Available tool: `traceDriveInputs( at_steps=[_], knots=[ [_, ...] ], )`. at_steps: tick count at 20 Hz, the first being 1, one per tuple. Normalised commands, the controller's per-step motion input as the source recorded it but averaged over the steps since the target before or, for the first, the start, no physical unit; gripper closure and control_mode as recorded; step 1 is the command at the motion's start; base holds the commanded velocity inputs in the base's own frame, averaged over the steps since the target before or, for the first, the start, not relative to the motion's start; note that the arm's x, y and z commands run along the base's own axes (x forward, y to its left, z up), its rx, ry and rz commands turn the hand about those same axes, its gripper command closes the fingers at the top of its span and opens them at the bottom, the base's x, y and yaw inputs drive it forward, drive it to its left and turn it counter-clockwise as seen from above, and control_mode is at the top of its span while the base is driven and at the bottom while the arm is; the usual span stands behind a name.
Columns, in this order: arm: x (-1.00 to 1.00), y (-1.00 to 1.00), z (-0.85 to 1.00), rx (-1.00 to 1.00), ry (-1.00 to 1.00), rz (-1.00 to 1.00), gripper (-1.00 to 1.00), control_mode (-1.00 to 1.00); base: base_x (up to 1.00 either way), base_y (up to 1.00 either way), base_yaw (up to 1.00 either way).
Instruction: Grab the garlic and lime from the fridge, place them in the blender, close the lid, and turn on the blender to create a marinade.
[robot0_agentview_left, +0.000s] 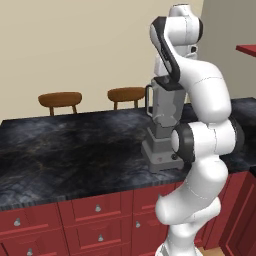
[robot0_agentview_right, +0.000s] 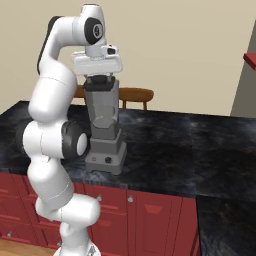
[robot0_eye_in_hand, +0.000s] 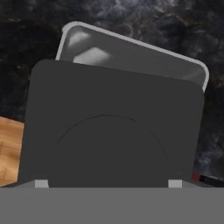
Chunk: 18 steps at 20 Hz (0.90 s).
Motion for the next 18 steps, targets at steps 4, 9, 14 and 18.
traceDriveInputs(
  at_steps=[4,9,14,18],
  knots=[
    [-0.31,0.0,-0.16,0.01,0.0,0.02,1.0,-1.0,0.0,0.0,0.0],
    [-0.15,0.09,-0.38,0.03,0.0,-0.16,1.0,-1.0,0.0,0.0,0.0],
    [0.01,0.34,-0.06,0.01,0.04,-0.27,1.0,-1.0,0.0,0.0,0.0],
    [0.0,0.09,0.0,0.03,0.03,-0.19,1.0,-1.0,0.0,0.0,0.0]
  ],
)
